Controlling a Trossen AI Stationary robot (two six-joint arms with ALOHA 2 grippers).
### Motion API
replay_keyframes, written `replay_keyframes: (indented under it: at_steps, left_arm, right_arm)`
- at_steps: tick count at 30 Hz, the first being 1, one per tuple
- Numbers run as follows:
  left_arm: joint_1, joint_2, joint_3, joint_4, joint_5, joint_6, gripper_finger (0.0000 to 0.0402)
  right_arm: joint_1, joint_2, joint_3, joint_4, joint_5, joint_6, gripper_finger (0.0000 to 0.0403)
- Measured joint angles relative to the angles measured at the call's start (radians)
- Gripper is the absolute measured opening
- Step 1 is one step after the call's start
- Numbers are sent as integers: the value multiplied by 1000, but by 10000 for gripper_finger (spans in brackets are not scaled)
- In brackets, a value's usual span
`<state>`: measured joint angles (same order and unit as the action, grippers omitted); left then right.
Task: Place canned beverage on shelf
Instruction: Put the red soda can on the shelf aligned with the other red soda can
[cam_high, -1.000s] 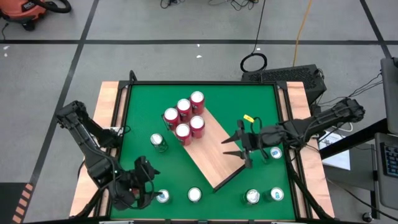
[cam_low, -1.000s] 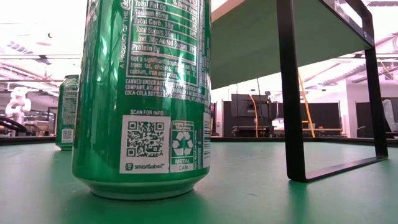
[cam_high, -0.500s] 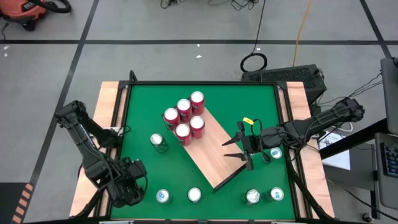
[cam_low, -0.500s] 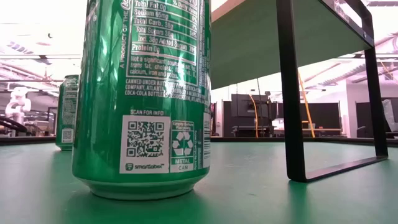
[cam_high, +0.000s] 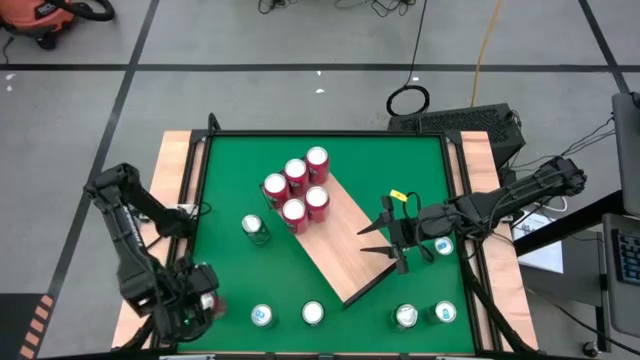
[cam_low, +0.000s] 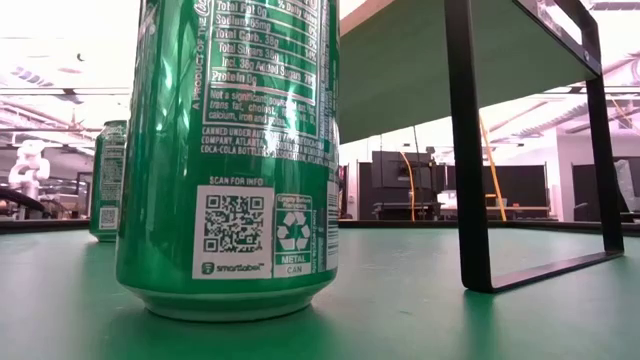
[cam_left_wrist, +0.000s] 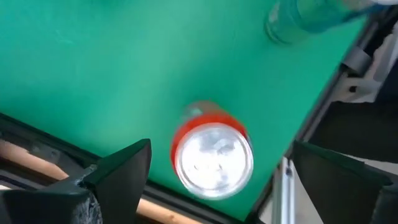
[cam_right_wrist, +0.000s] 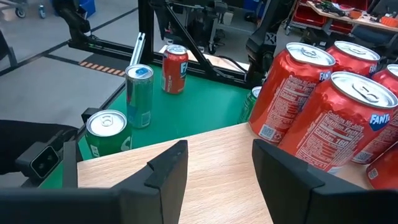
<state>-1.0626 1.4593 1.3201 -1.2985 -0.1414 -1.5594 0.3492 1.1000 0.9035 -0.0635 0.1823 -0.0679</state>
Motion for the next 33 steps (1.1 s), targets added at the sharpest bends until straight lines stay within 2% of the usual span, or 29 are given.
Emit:
replay_keyframes:
  at_steps: [7,11,22,33]
  left_arm:
    - [-91,17,-7,-11,-35,-126,381]
    - [-119,44,-18,-12,-43,-136,381]
    - [-132,99,-18,-19,-57,-134,381]
    - [-132,103,-18,-32,-74,-135,381]
  right_arm:
    - [0,0,0,2,0,2,171]
    - [0,0,0,3,0,3,171]
    - [0,0,0,3,2,-4,171]
    - [0,0,0,5,1,-9,171]
